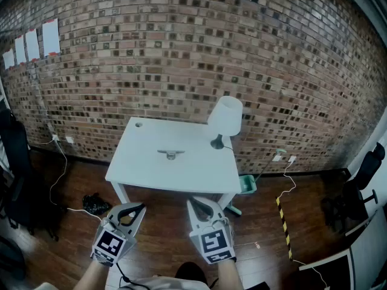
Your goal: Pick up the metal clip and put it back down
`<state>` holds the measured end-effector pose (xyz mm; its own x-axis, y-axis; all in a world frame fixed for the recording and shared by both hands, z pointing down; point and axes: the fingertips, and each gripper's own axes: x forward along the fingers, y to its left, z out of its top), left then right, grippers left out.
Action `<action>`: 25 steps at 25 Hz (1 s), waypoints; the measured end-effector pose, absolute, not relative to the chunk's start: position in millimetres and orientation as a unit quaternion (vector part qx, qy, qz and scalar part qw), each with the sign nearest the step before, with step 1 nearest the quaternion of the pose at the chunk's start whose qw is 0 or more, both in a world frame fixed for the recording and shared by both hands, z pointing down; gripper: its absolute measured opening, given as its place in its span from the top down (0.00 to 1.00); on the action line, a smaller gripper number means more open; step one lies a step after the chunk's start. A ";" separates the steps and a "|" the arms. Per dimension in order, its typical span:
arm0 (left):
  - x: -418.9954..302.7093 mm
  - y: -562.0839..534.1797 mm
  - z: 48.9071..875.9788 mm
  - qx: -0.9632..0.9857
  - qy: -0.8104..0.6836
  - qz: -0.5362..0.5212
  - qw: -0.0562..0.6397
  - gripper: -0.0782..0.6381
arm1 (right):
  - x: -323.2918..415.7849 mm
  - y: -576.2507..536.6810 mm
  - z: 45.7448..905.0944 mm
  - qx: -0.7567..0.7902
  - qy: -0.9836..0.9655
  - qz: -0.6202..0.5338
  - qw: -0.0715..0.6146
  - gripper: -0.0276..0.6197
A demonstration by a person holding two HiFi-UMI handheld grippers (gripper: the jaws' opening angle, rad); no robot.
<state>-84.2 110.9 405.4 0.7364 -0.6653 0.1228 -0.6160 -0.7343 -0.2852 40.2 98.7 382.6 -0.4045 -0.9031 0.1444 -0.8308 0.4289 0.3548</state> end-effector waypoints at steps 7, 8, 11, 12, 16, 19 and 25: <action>-112.6 108.6 403.5 -0.923 0.356 -0.099 0.105 0.88 | 21.4 91.7 379.4 0.517 -0.825 -0.133 0.187 0.94; -113.9 105.4 403.5 -0.923 0.357 -0.096 0.104 0.88 | 20.6 86.9 378.7 0.513 -0.826 -0.135 0.190 0.94; -116.8 92.5 407.0 -0.923 0.362 -0.089 0.096 0.88 | 17.4 67.5 376.6 0.502 -0.830 -0.147 0.196 0.93; -117.6 86.0 408.7 -0.922 0.365 -0.086 0.094 0.88 | 17.6 58.2 377.3 0.501 -0.827 -0.154 0.203 0.93; -119.3 47.2 418.2 -0.915 0.387 -0.076 0.087 0.88 | 19.2 10.8 394.4 0.487 -0.819 -0.183 0.243 0.93; -118.8 7.0 425.0 -0.909 0.402 -0.066 0.087 0.88 | 18.9 -31.9 407.5 0.473 -0.814 -0.198 0.273 0.93; -103.4 -75.2 423.6 -0.892 0.443 -0.067 0.063 0.88 | 25.3 -118.5 441.5 0.435 -0.806 -0.224 0.333 0.93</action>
